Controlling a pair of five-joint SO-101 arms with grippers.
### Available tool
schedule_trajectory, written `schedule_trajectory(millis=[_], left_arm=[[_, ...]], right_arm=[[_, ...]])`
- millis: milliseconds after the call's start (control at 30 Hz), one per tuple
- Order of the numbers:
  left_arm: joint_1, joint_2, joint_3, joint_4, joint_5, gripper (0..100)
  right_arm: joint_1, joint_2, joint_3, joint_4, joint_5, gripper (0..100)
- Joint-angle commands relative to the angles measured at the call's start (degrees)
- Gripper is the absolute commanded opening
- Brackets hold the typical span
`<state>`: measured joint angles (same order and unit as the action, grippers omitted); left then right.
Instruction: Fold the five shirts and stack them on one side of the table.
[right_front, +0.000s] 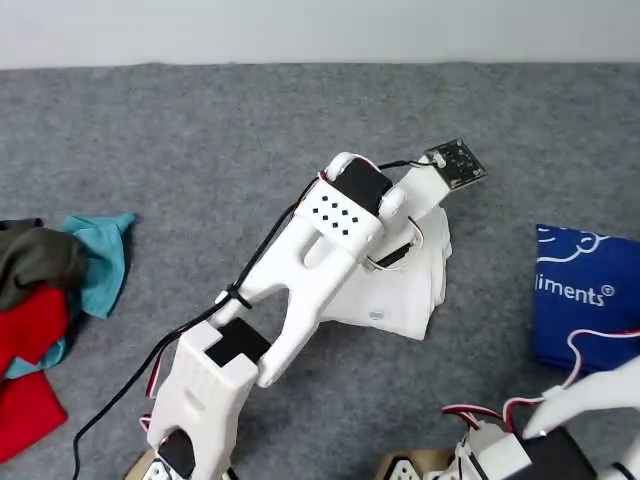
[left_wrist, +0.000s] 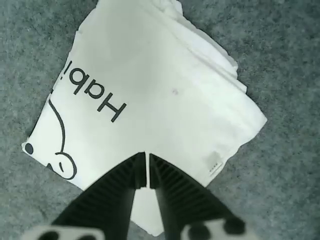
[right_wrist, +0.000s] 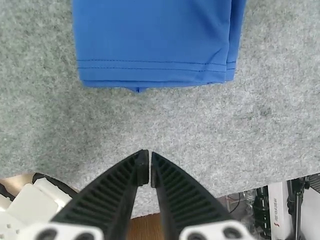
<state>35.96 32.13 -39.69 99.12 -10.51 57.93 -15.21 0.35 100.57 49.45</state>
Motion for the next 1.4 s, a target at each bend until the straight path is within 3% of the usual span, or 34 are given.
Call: schedule_trajectory(millis=[0,100,267,467,600,800,933,1367], left_arm=[[-3.43,-4.04,-3.03,1.41,1.58,2],[-9.93,-7.65,-3.12,1.49,5.01,2],[-24.53,-18.20,4.35,1.49,5.01,2],[-42.11,-32.18,19.74,1.49,-1.05,2],[-53.27,-39.21,27.74,1.41,-3.60,2],[-66.11,-44.66,33.27,1.32,-12.31,2],[-70.68,-44.92,33.54,1.23,-14.95,2],[-72.62,-44.92,33.71,1.14,-16.79,1]], right_arm=[[-3.65,-2.95,-2.55,2.33,-1.58,1.9],[-9.89,-4.26,-2.55,2.33,-8.26,1.9],[-26.24,-6.02,-2.55,2.33,-20.48,1.9],[-47.43,-1.63,-2.73,0.31,-33.85,2.0],[-55.34,4.88,-2.90,-6.02,-38.51,2.0],[-61.23,11.47,-4.13,-12.97,-40.62,3.0],[-61.76,17.01,-9.23,-14.55,-44.57,14.2],[-61.67,39.78,-29.89,-14.90,-46.33,14.0]])
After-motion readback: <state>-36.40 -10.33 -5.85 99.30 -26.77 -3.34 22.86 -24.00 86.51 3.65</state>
